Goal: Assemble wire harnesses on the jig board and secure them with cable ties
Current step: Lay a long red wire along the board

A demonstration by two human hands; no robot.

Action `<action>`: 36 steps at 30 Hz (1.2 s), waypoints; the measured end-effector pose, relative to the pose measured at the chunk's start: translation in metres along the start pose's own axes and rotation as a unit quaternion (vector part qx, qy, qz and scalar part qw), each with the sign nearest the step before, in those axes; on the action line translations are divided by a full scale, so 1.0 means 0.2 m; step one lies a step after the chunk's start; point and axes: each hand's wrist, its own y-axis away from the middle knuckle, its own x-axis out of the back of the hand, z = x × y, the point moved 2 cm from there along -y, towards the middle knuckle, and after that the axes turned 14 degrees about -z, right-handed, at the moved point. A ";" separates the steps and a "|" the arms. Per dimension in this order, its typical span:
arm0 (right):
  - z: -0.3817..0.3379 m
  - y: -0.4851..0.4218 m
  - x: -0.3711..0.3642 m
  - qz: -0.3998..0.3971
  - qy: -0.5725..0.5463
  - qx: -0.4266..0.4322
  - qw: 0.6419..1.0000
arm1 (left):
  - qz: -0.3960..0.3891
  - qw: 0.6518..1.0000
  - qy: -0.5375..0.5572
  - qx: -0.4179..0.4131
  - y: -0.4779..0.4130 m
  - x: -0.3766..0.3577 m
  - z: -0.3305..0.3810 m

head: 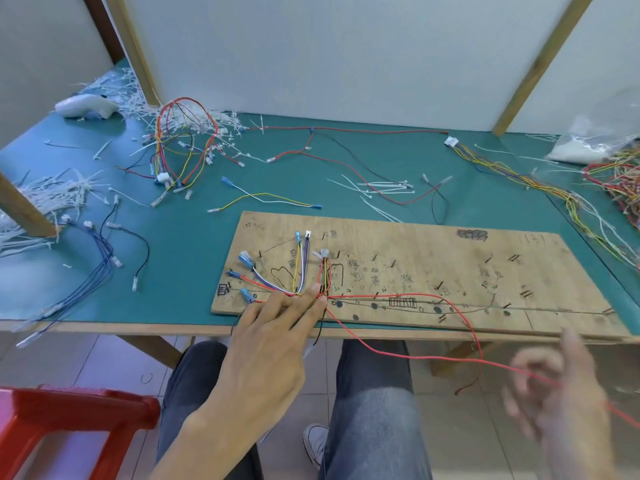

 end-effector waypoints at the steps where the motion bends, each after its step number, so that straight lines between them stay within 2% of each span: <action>1: 0.01 -0.02 -0.03 -0.070 0.054 -0.056 0.994 | -0.001 1.000 0.001 0.001 0.00 0.00 0.00; 2: 0.05 0.02 0.00 -0.149 0.048 -0.160 0.975 | -0.005 1.000 -0.002 0.002 0.00 0.00 0.00; 3: 0.12 0.03 -0.03 -0.195 0.035 -0.230 0.953 | -0.009 1.000 -0.006 0.004 0.00 0.00 0.00; 5: 0.20 0.07 -0.09 -0.257 0.029 -0.207 0.943 | -0.013 1.000 -0.014 0.008 0.00 0.00 0.00; 7: 0.16 0.07 -0.21 -0.277 0.064 -0.049 0.957 | -0.012 1.000 -0.018 0.010 -0.01 -0.01 0.00; 8: 0.13 0.04 -0.28 -0.227 0.117 0.062 0.965 | -0.010 1.000 -0.020 0.010 -0.01 -0.01 0.00; 9: 0.09 0.00 -0.34 -0.144 0.218 0.183 0.948 | -0.009 1.000 -0.023 0.010 -0.02 -0.01 0.00; 10: 0.06 -0.04 -0.41 -0.066 0.332 0.269 0.902 | -0.010 1.000 -0.026 0.010 -0.02 -0.02 0.00; 11: 0.03 -0.09 -0.49 -0.022 0.430 0.304 0.850 | -0.010 0.999 -0.029 0.012 -0.02 -0.02 0.00; 12: 0.01 -0.14 -0.55 -0.001 0.510 0.299 0.807 | -0.009 0.999 -0.031 0.014 -0.02 -0.02 0.00; 13: 0.01 -0.19 -0.59 0.003 0.559 0.277 0.782 | -0.006 0.999 -0.032 0.015 -0.01 -0.01 0.00; 15: 0.05 -0.25 -0.62 -0.008 0.599 0.250 0.760 | 0.003 0.999 -0.032 0.015 -0.01 -0.01 0.01; 18: 0.08 -0.27 -0.62 -0.017 0.599 0.279 0.750 | 0.009 0.999 -0.040 0.016 -0.02 -0.02 0.01; 22: 0.07 -0.28 -0.62 -0.042 0.626 0.273 0.729 | 0.011 0.999 -0.040 0.020 -0.01 -0.05 0.00; 27: -0.07 -0.34 -0.58 -0.061 0.619 0.269 0.735 | 0.016 0.998 -0.060 0.019 -0.02 -0.06 0.00; 33: -0.22 -0.49 -0.47 -0.065 0.705 0.233 0.666 | 0.019 0.998 -0.059 0.023 -0.03 -0.07 0.00; 36: -0.22 -0.49 -0.40 -0.070 0.704 0.226 0.669 | 0.018 0.998 -0.053 0.021 -0.02 -0.08 0.00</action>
